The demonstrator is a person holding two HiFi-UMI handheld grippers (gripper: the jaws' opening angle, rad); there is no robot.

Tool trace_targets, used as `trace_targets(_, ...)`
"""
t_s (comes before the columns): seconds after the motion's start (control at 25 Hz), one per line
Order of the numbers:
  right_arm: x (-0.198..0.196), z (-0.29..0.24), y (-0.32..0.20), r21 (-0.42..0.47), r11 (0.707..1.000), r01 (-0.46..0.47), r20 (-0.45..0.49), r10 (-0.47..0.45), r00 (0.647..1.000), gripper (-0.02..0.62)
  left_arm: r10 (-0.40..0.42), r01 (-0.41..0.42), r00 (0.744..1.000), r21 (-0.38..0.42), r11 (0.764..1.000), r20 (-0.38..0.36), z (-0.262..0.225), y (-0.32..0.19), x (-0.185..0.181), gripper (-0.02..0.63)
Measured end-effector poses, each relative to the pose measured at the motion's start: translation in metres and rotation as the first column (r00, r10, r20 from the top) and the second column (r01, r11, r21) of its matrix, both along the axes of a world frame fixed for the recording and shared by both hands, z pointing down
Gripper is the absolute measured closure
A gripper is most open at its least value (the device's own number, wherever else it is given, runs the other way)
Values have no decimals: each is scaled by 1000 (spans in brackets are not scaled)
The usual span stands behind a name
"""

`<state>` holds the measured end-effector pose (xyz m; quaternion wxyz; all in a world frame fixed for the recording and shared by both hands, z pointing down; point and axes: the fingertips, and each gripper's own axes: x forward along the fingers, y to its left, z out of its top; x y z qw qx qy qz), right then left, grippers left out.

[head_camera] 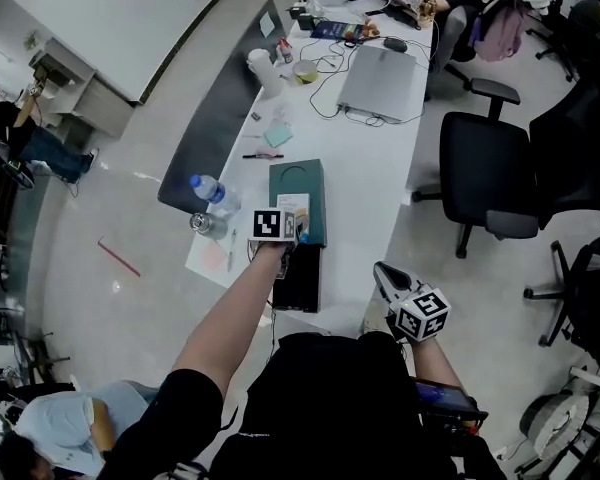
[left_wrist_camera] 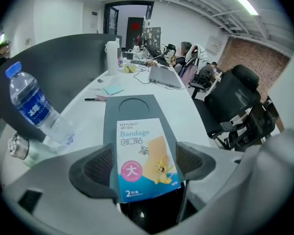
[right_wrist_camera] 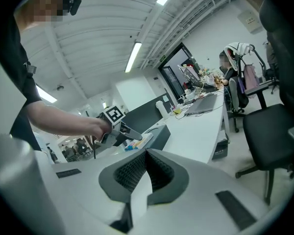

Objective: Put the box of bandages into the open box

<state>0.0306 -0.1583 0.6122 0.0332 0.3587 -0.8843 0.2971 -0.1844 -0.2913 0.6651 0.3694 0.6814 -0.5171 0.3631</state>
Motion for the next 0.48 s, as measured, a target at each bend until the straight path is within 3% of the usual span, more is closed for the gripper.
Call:
trace_targets(0.32, 13, 10, -2, -30, 998, -47, -4, 47, 999, 571, 8, 2, 997, -134, 991, 73, 24, -7, 2, 192)
trace_targets(0.48, 19, 11, -5, -32, 998, -53, 0, 54, 999, 571, -7, 19, 997, -150, 988, 81, 24, -6, 3, 193)
